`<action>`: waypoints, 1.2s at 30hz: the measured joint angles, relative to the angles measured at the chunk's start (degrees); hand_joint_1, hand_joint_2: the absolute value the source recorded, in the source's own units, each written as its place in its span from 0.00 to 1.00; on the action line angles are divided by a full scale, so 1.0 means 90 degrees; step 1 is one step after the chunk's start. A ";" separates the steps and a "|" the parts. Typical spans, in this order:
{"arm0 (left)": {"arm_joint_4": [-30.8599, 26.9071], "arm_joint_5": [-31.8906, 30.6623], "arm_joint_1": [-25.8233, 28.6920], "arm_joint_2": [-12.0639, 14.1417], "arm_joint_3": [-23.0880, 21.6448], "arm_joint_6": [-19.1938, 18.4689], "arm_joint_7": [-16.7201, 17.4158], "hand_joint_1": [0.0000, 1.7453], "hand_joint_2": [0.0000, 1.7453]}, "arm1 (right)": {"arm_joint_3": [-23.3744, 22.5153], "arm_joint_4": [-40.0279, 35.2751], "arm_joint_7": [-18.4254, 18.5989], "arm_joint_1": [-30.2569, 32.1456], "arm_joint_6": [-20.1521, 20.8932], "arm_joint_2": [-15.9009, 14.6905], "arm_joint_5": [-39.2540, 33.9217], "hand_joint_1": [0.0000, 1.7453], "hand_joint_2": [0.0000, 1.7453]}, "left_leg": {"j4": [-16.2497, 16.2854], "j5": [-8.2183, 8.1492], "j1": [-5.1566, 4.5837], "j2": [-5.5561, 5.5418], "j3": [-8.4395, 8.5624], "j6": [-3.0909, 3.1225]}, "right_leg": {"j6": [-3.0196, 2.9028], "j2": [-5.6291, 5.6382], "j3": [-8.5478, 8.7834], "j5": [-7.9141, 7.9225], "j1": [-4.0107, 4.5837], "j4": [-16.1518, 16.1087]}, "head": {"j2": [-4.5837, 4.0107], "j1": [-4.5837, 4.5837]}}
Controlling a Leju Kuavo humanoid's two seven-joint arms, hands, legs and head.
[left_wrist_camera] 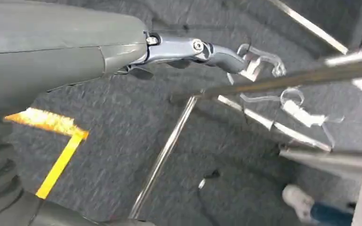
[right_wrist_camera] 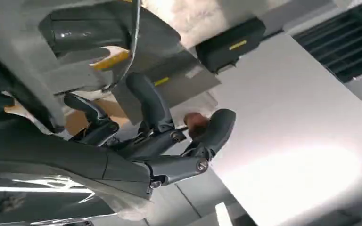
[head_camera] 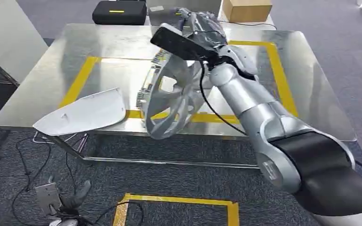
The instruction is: Take the parts from the cabinet and place them on the table.
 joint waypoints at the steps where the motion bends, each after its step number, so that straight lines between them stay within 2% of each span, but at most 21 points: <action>1: 0.0044 -0.0002 -0.0001 -0.0014 -0.0017 0.0002 0.0000 0.00 1.00 | 0.0024 0.0146 0.0085 -0.0017 -0.0141 0.0104 0.0041 1.00 1.00 | 0.0003 -0.0016 -0.0001 -0.0001 0.0014 0.0010 | 0.0004 0.0002 -0.0190 -0.0059 0.0008 0.0344 | 0.0000 -0.0002; 2: 0.0098 -0.0017 0.0000 -0.0031 -0.0053 0.0007 0.0000 0.00 1.00 | 0.0034 0.0242 0.0150 -0.0065 -0.0254 0.0196 0.0108 1.00 1.00 | 0.0010 -0.0037 -0.0001 -0.0006 0.0039 0.0011 | 0.0017 0.0002 -0.0236 0.0058 0.0008 0.0360 | 0.0000 0.0000; 3: 0.0136 -0.0029 -0.0001 -0.0046 -0.0085 0.0019 0.0000 0.00 1.00 | 0.0051 0.0318 0.0214 -0.0129 -0.0340 0.0282 0.0175 1.00 1.00 | 0.0019 -0.0060 0.0002 -0.0019 0.0067 0.0005 | 0.0035 -0.0001 -0.0147 0.0338 0.0005 0.0102 | 0.0000 -0.0005; 5: 0.0192 -0.0070 -0.0016 -0.0085 -0.0179 0.0032 0.0000 0.00 1.00 | 0.0070 0.0402 0.0267 -0.0217 -0.0732 0.0456 0.0276 1.00 1.00 | 0.0063 -0.0117 0.0012 -0.0051 0.0101 -0.0032 | 0.0058 -0.0030 0.0266 0.1036 -0.0006 -0.0984 | 0.0000 0.0005; 6: 0.0216 -0.0090 -0.0026 -0.0109 -0.0226 0.0046 0.0000 0.00 1.00 | 0.0070 0.0420 0.0262 -0.0272 -0.0975 0.0512 0.0352 1.00 1.00 | 0.0085 -0.0145 0.0015 -0.0059 0.0096 -0.0056 | 0.0055 -0.0064 0.0393 0.1097 -0.0005 -0.1318 | 0.0000 0.0005; 8: 0.0270 -0.0151 -0.0043 -0.0141 -0.0333 0.0102 0.0000 0.00 1.00 | 0.0075 0.0461 0.0235 -0.0415 -0.1455 0.0660 0.0498 1.00 1.00 | 0.0146 -0.0135 -0.0018 -0.0056 -0.0002 -0.0109 | 0.0005 -0.0054 0.0550 0.0987 0.0024 -0.1497 | 0.0000 0.0012; 10: 0.0306 -0.0172 -0.0056 -0.0197 -0.0427 0.0146 0.0000 0.00 1.00 | 0.0073 0.0463 0.0211 -0.0443 -0.1746 0.0743 0.0549 1.00 1.00 | 0.0141 -0.0114 -0.0014 -0.0029 -0.0003 -0.0148 | -0.0027 -0.0016 0.0516 0.0991 0.0038 -0.1483 | 0.0000 0.0017; 12: 0.0321 -0.0182 -0.0091 -0.0228 -0.0495 0.0168 0.0000 0.00 1.00 | 0.0073 0.0463 0.0199 -0.0478 -0.1796 0.0801 0.0575 1.00 1.00 | 0.0255 -0.0237 -0.0016 -0.0014 -0.0058 -0.0245 | -0.0082 -0.0020 0.0578 0.1014 -0.0034 -0.1551 | 0.0000 0.0005; 13: 0.0323 -0.0182 -0.0108 -0.0231 -0.0520 0.0170 0.0000 0.00 1.00 | 0.0073 0.0463 0.0194 -0.0501 -0.1824 0.0837 0.0575 1.00 1.00 | 0.0563 -0.0422 0.0006 -0.0005 -0.0183 -0.0299 | -0.0129 -0.0028 0.0587 0.1000 -0.0041 -0.1551 | 0.0000 -0.0031; 16: 0.0357 -0.0182 -0.0098 -0.0231 -0.0539 0.0170 0.0000 0.00 1.00 | 0.0073 0.0495 0.0182 -0.0502 -0.1850 0.0869 0.0580 1.00 1.00 | 0.1966 -0.0963 0.0077 0.0004 -0.0813 -0.0400 | -0.0149 -0.0027 0.0628 0.0981 -0.0041 -0.1546 | 0.0000 -0.0034; 17: 0.0365 -0.0180 -0.0093 -0.0228 -0.0549 0.0170 0.0000 0.00 1.00 | 0.0073 0.0504 0.0182 -0.0501 -0.1850 0.0871 0.0580 1.00 1.00 | 0.2088 -0.0930 0.0093 0.0004 -0.0885 -0.0406 | -0.0146 -0.0025 0.0639 0.0976 -0.0042 -0.1545 | 0.0000 -0.0029; 18: 0.0372 -0.0180 -0.0095 -0.0228 -0.0559 0.0170 0.0000 0.00 1.00 | 0.0073 0.0504 0.0184 -0.0504 -0.1853 0.0881 0.0580 1.00 1.00 | 0.1951 -0.0758 0.0111 0.0004 -0.0830 -0.0399 | -0.0143 -0.0018 0.0655 0.0969 -0.0044 -0.1543 | 0.0000 -0.0029; 21: 0.0377 -0.0204 -0.0106 -0.0223 -0.0612 0.0211 0.0000 0.00 1.00 | 0.0073 0.0504 0.0221 -0.0534 -0.2079 0.0920 0.0819 1.00 1.00 | 0.0412 0.0067 0.0131 0.0005 -0.0151 -0.0355 | -0.0085 0.0006 0.0732 0.0920 -0.0060 -0.1540 | 0.0000 -0.0027; 23: 0.0391 -0.0209 -0.0130 -0.0240 -0.0692 0.0274 0.0000 0.00 1.00 | 0.0073 0.0526 0.0419 -0.0611 -0.2324 0.0944 0.1157 1.00 1.00 | 0.0171 -0.0107 0.0090 -0.0014 0.0005 -0.0315 | -0.0014 0.0029 0.0680 0.0914 -0.0025 -0.1524 | 0.0000 -0.0041; 26: 0.0413 -0.0155 -0.0109 -0.0257 -0.0770 0.0347 0.0000 0.00 1.00 | 0.0119 0.0614 0.0879 -0.0662 -0.2562 0.0942 0.1907 1.00 1.00 | 0.0177 -0.0118 0.0086 -0.0023 -0.0024 -0.0220 | 0.0089 0.0009 0.0686 0.0921 -0.0029 -0.1569 | 0.0000 -0.0017; 27: 0.0416 -0.0133 -0.0110 -0.0269 -0.0804 0.0379 0.0000 0.00 1.00 | 0.0165 0.0653 0.1118 -0.0680 -0.2672 0.0942 0.2221 1.00 1.00 | 0.0143 -0.0101 0.0111 -0.0018 0.0003 -0.0169 | 0.0116 -0.0008 0.0598 0.0826 -0.0048 -0.1496 | 0.0000 -0.0019; 29: 0.0418 -0.0102 -0.0116 -0.0284 -0.0842 0.0427 0.0000 0.00 1.00 | 0.0276 0.0759 0.1656 -0.0743 -0.2967 0.0915 0.2884 1.00 1.00 | 0.0143 -0.0106 0.0106 -0.0017 -0.0003 -0.0091 | 0.0111 -0.0017 0.0305 0.0439 -0.0033 -0.0824 | 0.0000 0.0017; 31: 0.0428 -0.0053 -0.0091 -0.0289 -0.0894 0.0481 0.0000 0.00 1.00 | 0.0535 0.0952 0.2191 -0.0826 -0.2714 0.0891 0.3897 1.00 1.00 | 0.0147 -0.0121 0.0092 -0.0013 0.0006 -0.0069 | 0.0113 -0.0016 -0.0224 0.0056 -0.0019 0.0257 | 0.0000 0.0015; 32: 0.0430 -0.0014 -0.0082 -0.0289 -0.0903 0.0488 0.0000 0.00 1.00 | 0.0729 0.1039 0.2356 -0.0835 -0.2464 0.0876 0.4339 1.00 1.00 | 0.0149 -0.0126 0.0086 -0.0011 0.0021 -0.0062 | 0.0120 -0.0018 -0.0374 0.0061 -0.0017 0.0502 | 0.0000 0.0019; 33: 0.0433 0.0007 -0.0078 -0.0289 -0.0906 0.0491 0.0000 0.00 1.00 | 0.0919 0.1113 0.2432 -0.0818 -0.2280 0.0857 0.4572 1.00 1.00 | 0.0149 -0.0135 0.0083 -0.0013 0.0041 -0.0052 | 0.0116 -0.0019 -0.0364 0.0222 -0.0016 0.0411 | 0.0000 0.0012; 36: 0.0433 0.0032 -0.0084 -0.0291 -0.0952 0.0491 0.0000 0.00 1.00 | 0.1189 0.1240 0.2550 -0.0842 -0.2234 0.0847 0.4612 1.00 1.00 | 0.0186 -0.0179 0.0073 -0.0055 0.0071 -0.0071 | 0.0027 -0.0027 0.0255 0.1086 -0.0005 -0.1057 | 0.0000 0.0034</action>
